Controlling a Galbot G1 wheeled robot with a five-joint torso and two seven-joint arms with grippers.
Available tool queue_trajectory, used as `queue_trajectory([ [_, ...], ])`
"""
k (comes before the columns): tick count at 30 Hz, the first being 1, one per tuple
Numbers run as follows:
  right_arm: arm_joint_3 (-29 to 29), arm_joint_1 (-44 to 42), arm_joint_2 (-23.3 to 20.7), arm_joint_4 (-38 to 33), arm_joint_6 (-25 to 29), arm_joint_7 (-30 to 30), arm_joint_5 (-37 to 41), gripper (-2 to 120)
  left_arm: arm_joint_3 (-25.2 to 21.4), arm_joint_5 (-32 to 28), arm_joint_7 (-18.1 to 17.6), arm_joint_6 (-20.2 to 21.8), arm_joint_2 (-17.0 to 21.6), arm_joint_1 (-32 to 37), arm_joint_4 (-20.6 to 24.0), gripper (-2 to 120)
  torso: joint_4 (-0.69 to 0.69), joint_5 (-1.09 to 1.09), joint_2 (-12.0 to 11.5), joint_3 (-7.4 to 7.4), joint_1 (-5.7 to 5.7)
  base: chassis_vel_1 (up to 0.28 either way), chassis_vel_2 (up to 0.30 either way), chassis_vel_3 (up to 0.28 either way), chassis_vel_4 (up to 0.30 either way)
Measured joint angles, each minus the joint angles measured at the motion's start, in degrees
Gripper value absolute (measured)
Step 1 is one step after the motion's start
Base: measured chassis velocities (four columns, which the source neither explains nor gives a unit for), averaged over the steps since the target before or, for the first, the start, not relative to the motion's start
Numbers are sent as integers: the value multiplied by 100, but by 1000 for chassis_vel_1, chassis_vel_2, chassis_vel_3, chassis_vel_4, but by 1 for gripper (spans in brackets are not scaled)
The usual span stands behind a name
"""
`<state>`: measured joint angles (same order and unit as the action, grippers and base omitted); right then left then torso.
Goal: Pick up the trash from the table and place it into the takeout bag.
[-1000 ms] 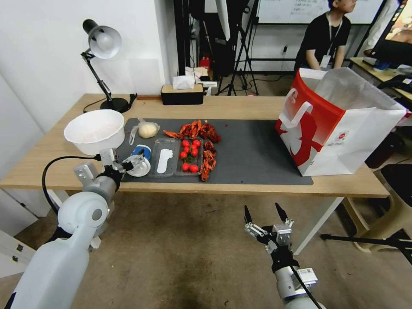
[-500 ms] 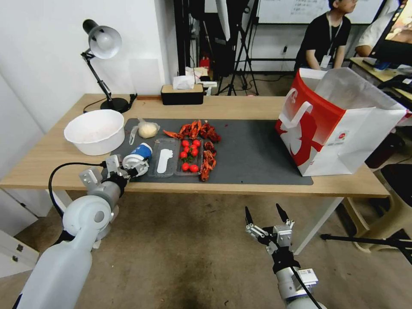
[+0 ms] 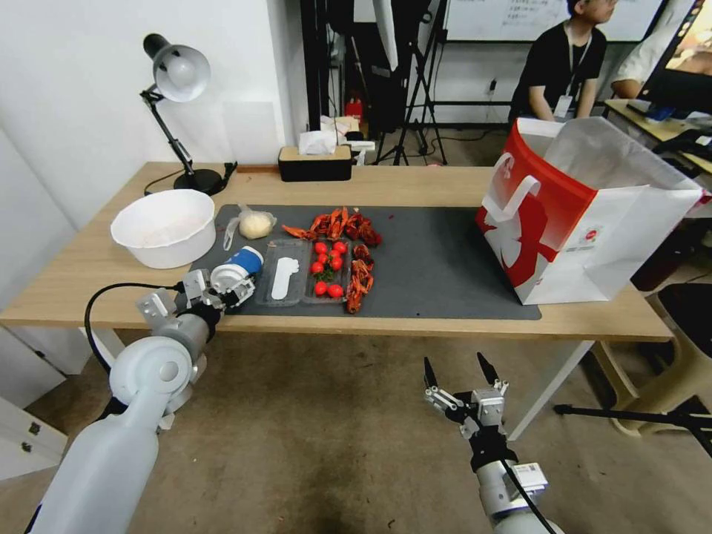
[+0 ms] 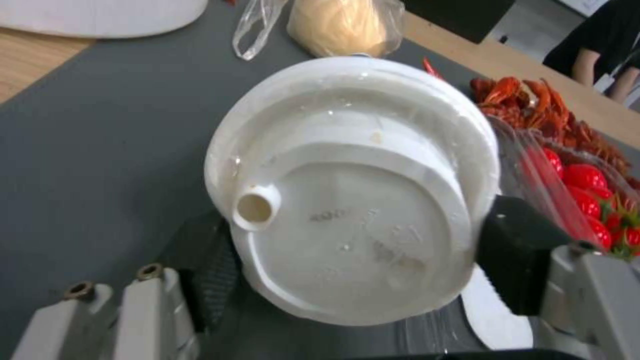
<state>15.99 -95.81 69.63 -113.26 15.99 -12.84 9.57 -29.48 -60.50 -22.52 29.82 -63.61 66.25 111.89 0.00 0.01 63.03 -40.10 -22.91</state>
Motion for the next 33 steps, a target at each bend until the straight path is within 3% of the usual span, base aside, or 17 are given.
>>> queue_trajectory([
  [4, -7, 9, 12, 38, 10, -3, 1, 100, 14, -68, 27, -170, -23, -29, -59, 67, 0, 0, 1, 0, 0, 0, 0, 0, 0],
  [5, -17, 13, 20, 42, 12, -3, 1, 100, 18, -121, 305, -453, -23, -26, -30, 67, 0, -4, 1, 0, 0, 0, 0, 0, 0],
  [6, -17, 13, 20, 42, 12, -3, 1, 100, 18, -121, 305, -453, -23, -26, -30, 67, 0, -4, 1, 0, 0, 0, 0, 0, 0],
  [8, -23, 16, 31, 42, 13, -3, 1, 100, 9, -147, 708, -728, 13, -34, 49, 67, -1, -1, 1, 0, 0, 0, 0, 0, 0],
  [9, -25, 13, 42, 40, 16, -2, -1, 100, -4, -172, 1084, -967, 92, -69, 121, 67, 0, 0, 1, 0, 0, 0, 0, 0, 0],
  [10, -25, 13, 42, 40, 16, -2, -1, 100, -4, -172, 1084, -967, 92, -69, 121, 67, 0, 0, 1, 0, 0, 0, 0, 0, 0],
  [11, -25, 0, 51, 30, 22, 0, -4, 100, 5, -203, 1428, -1150, 187, -109, 183, 67, 0, -1, 0, 0, 0, 0, 0, 0, 0],
  [14, -28, -17, 53, 23, 32, 4, -13, 100, 140, -275, 1930, -1410, 349, -197, 283, 67, -1, -1, 1, 0, 0, 0, 0, 0, 0],
  [19, -83, 33, 24, 19, 27, 7, -17, 100, 284, -365, 2341, -1629, 513, -326, 348, 67, 3, -1, 0, 0, 0, 0, 0, 0, 0],
  [23, -84, -13, 16, -46, 18, 16, -36, 100, 908, -458, 2879, -1829, 793, -1142, 176, 67, -1, -2, 0, 0, -1, 0, 0, 0, 0],
  [32, -21, -101, 70, -94, 20, 16, -81, 100, 1794, -503, 2879, -1811, 835, -2341, -182, 67, -1, 1, 0, 0, -1, 0, 0, 0, 0],
  [33, -9, -116, 83, -98, 20, 16, -96, 100, 2058, -507, 2851, -1784, 780, -2646, -318, 67, 0, -1, -1, 0, -1, 0, 0, 0, 0],
])
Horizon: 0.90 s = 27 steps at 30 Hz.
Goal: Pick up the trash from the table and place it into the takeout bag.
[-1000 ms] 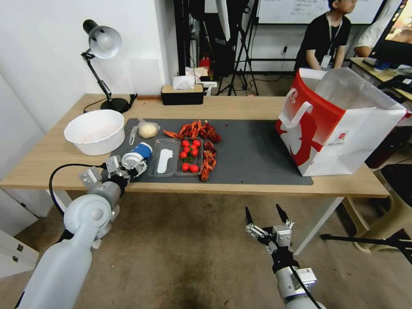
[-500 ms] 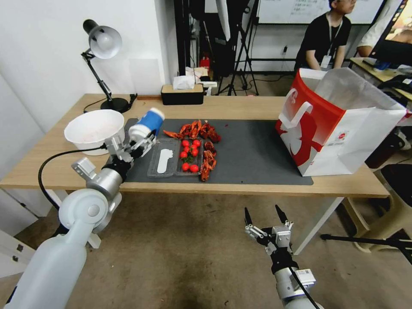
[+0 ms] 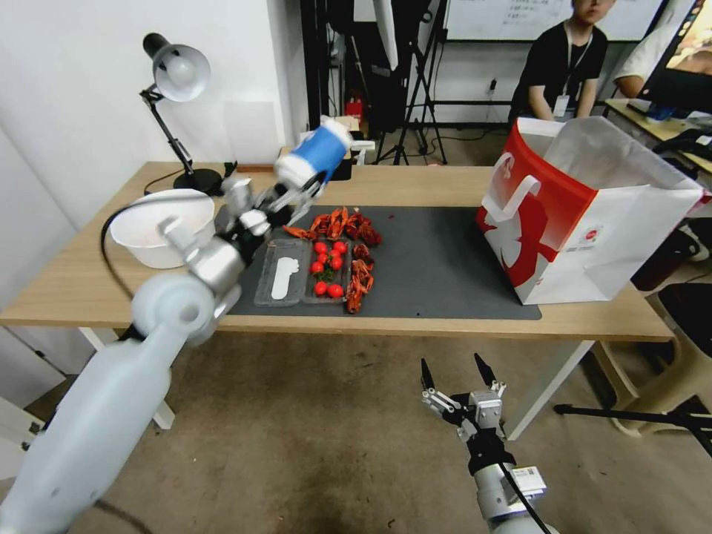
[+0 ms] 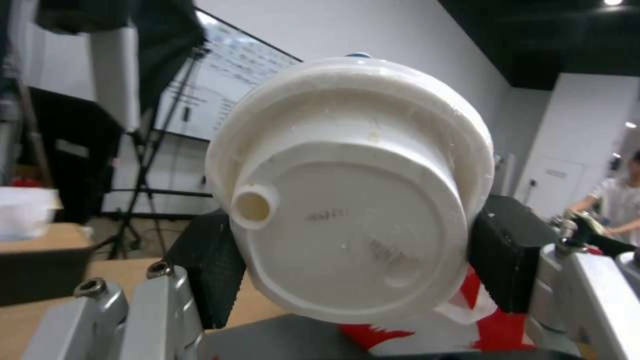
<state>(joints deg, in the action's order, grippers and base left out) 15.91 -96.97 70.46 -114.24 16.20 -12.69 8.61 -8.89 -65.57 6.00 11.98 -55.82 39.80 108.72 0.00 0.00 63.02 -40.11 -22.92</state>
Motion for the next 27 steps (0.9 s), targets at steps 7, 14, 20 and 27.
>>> queue_trajectory([
  [7, 54, -35, 72, -28, 4, -9, -52, 100, 1273, -44, -32, 62, -537, -1534, -853, 67, -1, 3, 0, 0, 0, 0, 0, 0, 0],
  [14, 79, -38, 100, 13, 9, -11, -70, 100, 2155, -18, -44, 85, -1482, -2581, -1883, 67, -1, 1, 0, -1, 0, 0, 0, 0, 0],
  [20, 81, -40, 146, 147, 75, -12, -70, 100, 2766, 174, 74, 83, -2288, -3251, -2691, 67, -2, 3, 0, 0, 0, 0, 0, 0, 0],
  [27, 79, -29, 159, 217, 91, -12, -70, 100, 3254, 398, 139, 81, -2910, -3877, -3544, 67, -1, 2, 0, 0, 0, 0, 0, 0, 0],
])
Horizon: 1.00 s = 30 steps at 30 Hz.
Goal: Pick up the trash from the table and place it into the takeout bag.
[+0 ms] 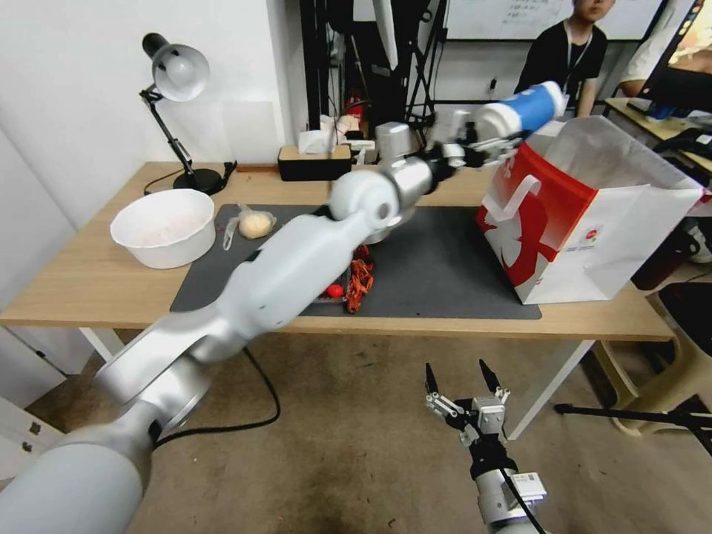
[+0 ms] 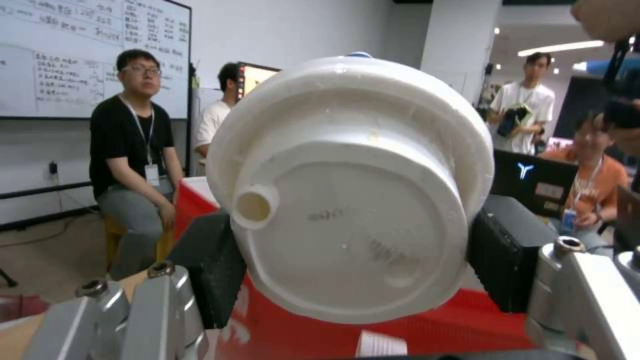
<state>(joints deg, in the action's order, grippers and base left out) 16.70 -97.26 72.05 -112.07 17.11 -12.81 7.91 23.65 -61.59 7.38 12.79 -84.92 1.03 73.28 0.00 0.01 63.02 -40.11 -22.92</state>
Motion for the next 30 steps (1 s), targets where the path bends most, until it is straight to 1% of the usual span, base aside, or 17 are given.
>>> queue_trajectory([
  [1, -3, 0, 2, 5, 0, 1, 0, 100, 58, 103, 24, 4, -126, -116, -182, 67, -1, 0, 0, 0, 0, 0, 0, 0, 0],
  [2, -3, 0, 2, 5, 0, 1, 0, 100, 58, 103, 24, 4, -126, -116, -182, 67, -1, 0, 0, 0, 0, 0, 0, 0, 0],
  [5, 1, -2, 4, 6, 4, 4, 0, 100, 183, 398, 154, 5, -274, -302, -480, 67, 0, 0, 0, 0, 0, 0, 0, 0, 0],
  [6, 1, -2, 4, 6, 4, 4, 0, 100, 183, 398, 154, 5, -274, -302, -480, 67, 0, 0, 0, 0, 0, 0, 0, 0, 0],
  [9, 30, -14, 2, 32, 40, 4, 1, 100, 385, 971, 301, 7, -301, -452, -607, 67, 1, -1, 1, 0, 0, 0, 0, 0, 0],
  [11, 36, -18, 0, 44, 48, 4, 2, 100, 424, 1049, 308, 6, -297, -474, -608, 67, 1, -1, 1, 0, 0, 0, 0, 0, 0],
  [12, 37, -20, -2, 57, 58, 6, 2, 100, 450, 1155, 311, 1, -295, -495, -608, 67, 1, -2, 1, 0, 1, 0, 0, 0, 0],
  [13, 37, -19, -2, 68, 62, 7, 3, 100, 463, 1244, 311, -5, -297, -516, -611, 73, 1, -1, 1, 0, 1, 0, 0, 0, 0],
  [14, 37, -19, -2, 68, 62, 7, 3, 100, 463, 1244, 311, -5, -297, -516, -611, 73, 1, -1, 1, 0, 1, 0, 0, 0, 0],
  [17, 35, 2, -3, 85, 62, 9, 4, 100, 480, 1325, 311, -12, -327, -562, -626, 87, 1, -2, 1, 0, 1, 0, 0, 0, 0],
  [18, 32, 11, -2, 88, 62, 10, 4, 100, 481, 1343, 309, -18, -351, -590, -651, 90, 1, -1, 1, 0, 0, 0, 0, 0, 0],
  [19, 32, 11, -2, 88, 62, 10, 4, 100, 481, 1343, 309, -18, -351, -590, -651, 90, 1, -1, 1, 0, 0, 0, 0, 0, 0],
  [20, 28, 17, -2, 90, 62, 11, 4, 100, 481, 1350, 303, -22, -376, -612, -670, 96, 1, -1, 1, 0, 0, 0, 0, 0, 0],
  [24, 26, 20, -2, 94, 62, 12, 4, 100, 480, 1359, 245, -29, -447, -680, -704, 100, 0, -1, 1, 0, 1, 0, 0, 0, 0],
  [30, 29, 11, -8, 97, 62, 13, 8, 100, 414, 1349, 151, -31, -487, -696, -688, 100, 0, -1, 1, 0, 1, 0, 0, 0, 0],
])
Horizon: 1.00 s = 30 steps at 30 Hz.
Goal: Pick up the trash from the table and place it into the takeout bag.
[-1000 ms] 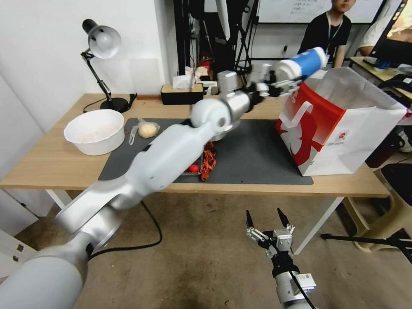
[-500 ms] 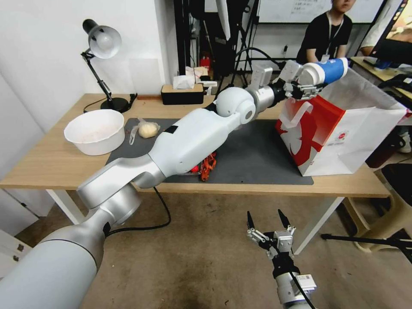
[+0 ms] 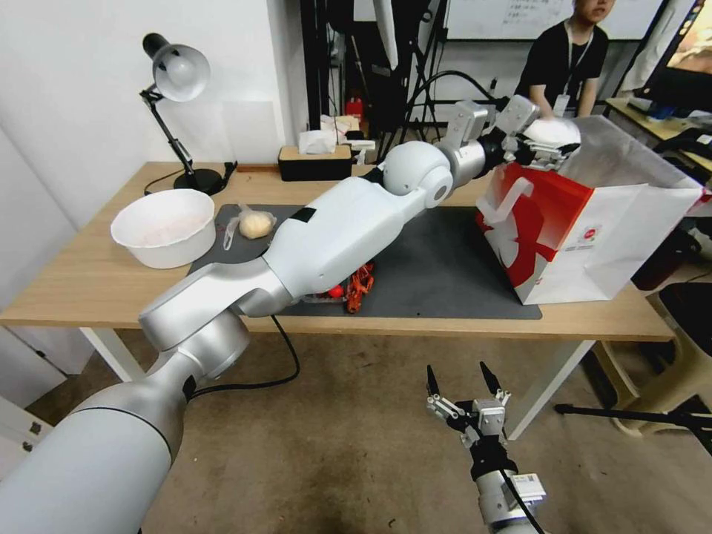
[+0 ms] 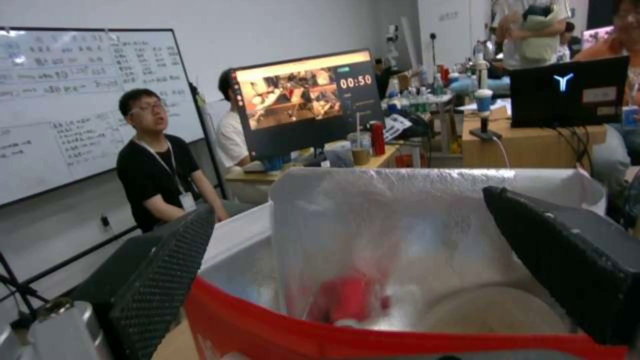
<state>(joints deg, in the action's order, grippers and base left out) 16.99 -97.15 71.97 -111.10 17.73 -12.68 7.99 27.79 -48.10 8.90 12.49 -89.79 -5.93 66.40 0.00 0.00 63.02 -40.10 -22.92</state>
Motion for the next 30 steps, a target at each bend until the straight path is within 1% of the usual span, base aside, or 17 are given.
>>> queue_trajectory([
  [4, -14, 0, 0, 0, 0, 2, 0, 100, -105, -46, -127, 16, 50, 94, 89, 100, -1, 0, 0, 0, 0, 0, 0, 0, 0],
  [7, -26, 3, 0, -6, -1, 5, 0, 100, -173, -131, -306, 45, 274, 267, 315, 100, 1, -1, 0, 0, 0, 0, 0, 0, 0],
  [8, -26, 3, 0, -6, -1, 5, 0, 100, -173, -131, -306, 45, 274, 267, 315, 100, 1, -1, 0, 0, 0, 0, 0, 0, 0],
  [11, -31, 3, -3, -18, -2, 8, 0, 100, -286, -163, -429, 75, 575, 514, 650, 100, 1, -1, 0, 0, 0, 0, 0, 0, 0],
  [12, -31, 3, -3, -18, -2, 8, 0, 100, -286, -163, -429, 75, 575, 514, 650, 100, 1, -1, 0, 0, 0, 0, 0, 0, 0],
  [14, -34, 0, 0, -23, -3, 10, -1, 100, -430, -165, -514, 92, 805, 739, 932, 100, 1, -2, 0, 0, 0, 0, 0, 0, 0],
  [15, -38, -3, 9, -25, -3, 11, -5, 100, -536, -166, -554, 98, 984, 915, 1144, 100, 1, -3, 0, 0, 0, 0, 0, 0, 0],
  [16, -38, -3, 9, -25, -3, 11, -5, 100, -536, -166, -554, 98, 984, 915, 1144, 100, 1, -3, 0, 0, 0, 0, 0, 0, 0],
  [19, -65, -11, 36, -14, -3, 15, -28, 100, -681, -137, -637, 93, 1379, 1278, 1482, 100, 1, -3, 0, 0, 0, 0, 0, 0, 0],
  [20, -65, -11, 36, -14, -3, 15, -28, 100, -681, -137, -637, 93, 1379, 1278, 1482, 100, 1, -3, 0, 0, 0, 0, 0, 0, 0],
  [21, -78, -12, 45, -9, -3, 16, -37, 100, -731, -105, -656, 87, 1496, 1385, 1568, 100, 1, -3, 0, 0, 0, 0, 0, 0, 0],
  [23, -99, -11, 52, 10, -3, 17, -68, 100, -925, -5, -721, 63, 1812, 1722, 1847, 100, -1, -2, 0, 0, 0, 0, 0, 0, 0],
  [24, -99, -11, 52, 10, -3, 17, -68, 100, -925, -5, -721, 63, 1812, 1722, 1847, 100, -1, -2, 0, 0, 0, 0, 0, 0, 0],
  [26, -107, -12, 54, 13, -2, 18, -81, 100, -1166, 126, -857, 38, 2046, 2065, 2109, 100, 2, -2, 0, 0, 0, 0, 0, 0, 0],
  [27, -107, -12, 54, 13, -2, 18, -81, 100, -1166, 126, -857, 38, 2046, 2065, 2109, 100, 2, -2, 0, 0, 0, 0, 0, 0, 0],
  [29, -106, -13, 55, 13, -1, 17, -83, 100, -1580, 453, -1038, -43, 2266, 2592, 2471, 100, 1, -2, 0, 0, 0, 0, 0, 0, 0],
  [30, -105, -13, 55, 12, -1, 17, -83, 100, -1694, 576, -1058, -76, 2313, 2752, 2570, 100, 0, -2, 0, 0, 0, 0, 0, 0, 0],
])
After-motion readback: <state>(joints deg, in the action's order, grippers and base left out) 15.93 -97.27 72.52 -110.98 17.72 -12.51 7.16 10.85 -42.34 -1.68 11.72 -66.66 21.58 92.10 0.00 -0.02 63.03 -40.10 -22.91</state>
